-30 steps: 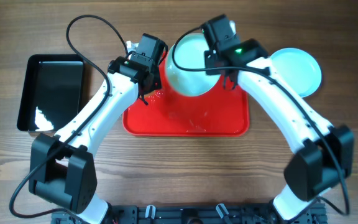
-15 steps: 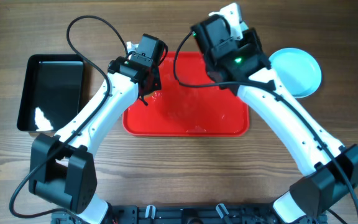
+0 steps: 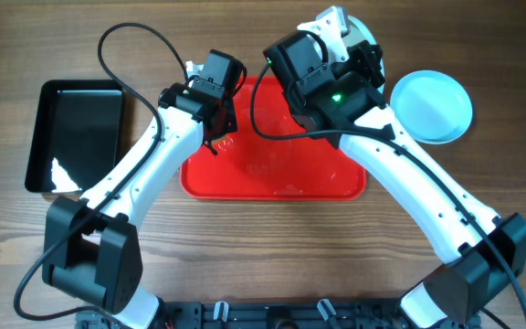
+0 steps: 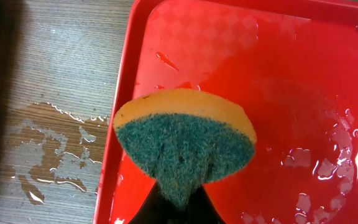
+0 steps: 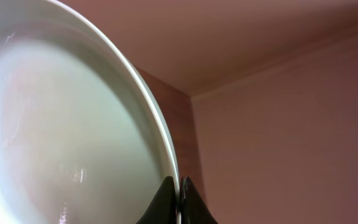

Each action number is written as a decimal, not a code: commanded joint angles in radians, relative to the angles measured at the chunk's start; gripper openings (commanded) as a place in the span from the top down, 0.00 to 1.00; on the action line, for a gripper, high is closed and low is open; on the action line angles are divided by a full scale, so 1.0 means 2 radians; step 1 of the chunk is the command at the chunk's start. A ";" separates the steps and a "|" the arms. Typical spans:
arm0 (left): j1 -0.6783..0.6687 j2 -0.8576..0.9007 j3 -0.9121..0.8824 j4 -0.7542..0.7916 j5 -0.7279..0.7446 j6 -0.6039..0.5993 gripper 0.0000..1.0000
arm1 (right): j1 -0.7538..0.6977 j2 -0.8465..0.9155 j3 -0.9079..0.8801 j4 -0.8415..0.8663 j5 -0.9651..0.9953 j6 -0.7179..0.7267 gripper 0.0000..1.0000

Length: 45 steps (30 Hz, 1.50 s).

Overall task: Clean dirty plates on tray and stack at the side
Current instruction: 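Lift the plate with the right gripper and carry it right, then lower the plate onto the stack at the right and release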

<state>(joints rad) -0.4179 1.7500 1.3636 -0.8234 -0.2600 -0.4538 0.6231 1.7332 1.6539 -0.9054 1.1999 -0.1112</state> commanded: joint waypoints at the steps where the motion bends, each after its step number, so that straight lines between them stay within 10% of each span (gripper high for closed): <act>1: 0.001 0.000 -0.002 0.000 0.005 -0.003 0.96 | 0.004 -0.006 0.008 0.001 0.051 -0.050 0.96; 6: 0.001 0.000 -0.002 0.002 0.005 -0.003 0.96 | 0.019 -0.006 0.008 0.003 0.089 -0.034 0.96; 12: 0.001 0.000 -0.002 0.001 0.011 -0.003 0.96 | 0.021 -0.004 -0.011 -0.015 -0.201 0.021 0.96; 18: 0.001 0.000 -0.002 0.002 0.014 -0.003 0.96 | 0.021 -0.006 -0.015 -0.031 -0.096 0.080 0.96; 25: 0.001 0.000 -0.002 0.007 0.029 -0.015 0.96 | -0.023 -0.003 -0.015 -0.050 -0.288 0.072 0.96; 45: 0.001 0.000 -0.002 0.012 0.033 -0.015 0.96 | -0.459 0.001 -0.029 0.011 -0.679 0.166 0.96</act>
<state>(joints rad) -0.4179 1.7500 1.3636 -0.8085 -0.2104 -0.4694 -0.2226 1.7332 1.6253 -0.9108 -0.0364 0.1555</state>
